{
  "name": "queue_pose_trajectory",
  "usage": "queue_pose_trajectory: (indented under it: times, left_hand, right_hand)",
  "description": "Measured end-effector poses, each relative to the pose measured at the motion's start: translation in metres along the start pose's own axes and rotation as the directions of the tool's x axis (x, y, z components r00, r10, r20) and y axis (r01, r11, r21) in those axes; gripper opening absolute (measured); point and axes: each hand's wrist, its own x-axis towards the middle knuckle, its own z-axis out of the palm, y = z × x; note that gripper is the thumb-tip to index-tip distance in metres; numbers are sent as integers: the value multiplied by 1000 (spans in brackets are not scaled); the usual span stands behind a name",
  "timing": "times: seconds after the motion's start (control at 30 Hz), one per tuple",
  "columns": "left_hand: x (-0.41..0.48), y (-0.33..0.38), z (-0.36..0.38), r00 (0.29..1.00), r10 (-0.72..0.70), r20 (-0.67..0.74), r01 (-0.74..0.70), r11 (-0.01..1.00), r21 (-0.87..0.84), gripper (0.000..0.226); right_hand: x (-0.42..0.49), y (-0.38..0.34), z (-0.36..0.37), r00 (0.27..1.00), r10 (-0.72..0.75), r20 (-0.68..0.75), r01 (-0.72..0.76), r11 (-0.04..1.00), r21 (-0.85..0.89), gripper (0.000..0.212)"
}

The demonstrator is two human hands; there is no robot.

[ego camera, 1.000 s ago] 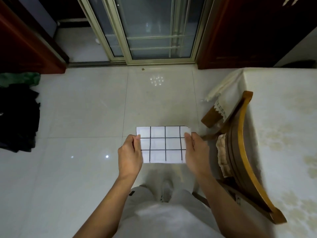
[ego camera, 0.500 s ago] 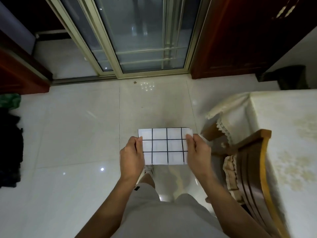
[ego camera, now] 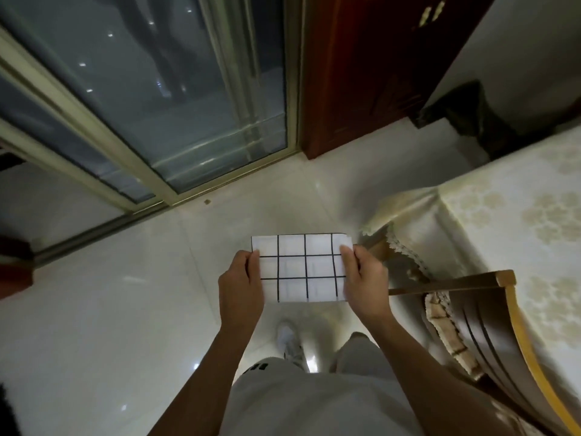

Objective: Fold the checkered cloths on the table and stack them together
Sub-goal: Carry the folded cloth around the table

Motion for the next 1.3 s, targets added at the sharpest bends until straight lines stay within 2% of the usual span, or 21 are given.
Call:
queue_pose_trajectory:
  times: [0.17, 0.37, 0.53, 0.7, 0.87, 1.07, 1.3]
  left_hand:
    - [34, 36, 43, 975, 167, 143, -168, 986, -7, 27]
    - [59, 105, 112, 915, 298, 272, -296, 954, -51, 25]
    - [73, 165, 179, 863, 367, 347, -375, 926, -48, 24]
    - [69, 222, 245, 790, 465, 400, -458, 881, -121, 23]
    - [60, 263, 307, 722, 483, 496, -483, 864, -139, 24]
    - [50, 288, 355, 651, 465, 600, -504, 856, -116, 29]
    - [52, 302, 392, 515, 445, 732, -514, 844, -152, 30]
  right_hand:
    - [22, 17, -32, 979, 116, -169, -121, 992, -21, 37]
    - [54, 42, -95, 910, 181, -374, -197, 980, -4, 40]
    - [88, 61, -153, 842, 250, -479, -237, 968, 88, 43]
    - [110, 97, -211, 779, 298, -552, -255, 954, 155, 38]
    - [118, 141, -248, 686, 443, -577, -338, 897, 286, 35]
    - [116, 166, -279, 588, 527, -613, -397, 849, 348, 36]
    - [112, 184, -283, 475, 622, -622, -445, 780, 440, 35]
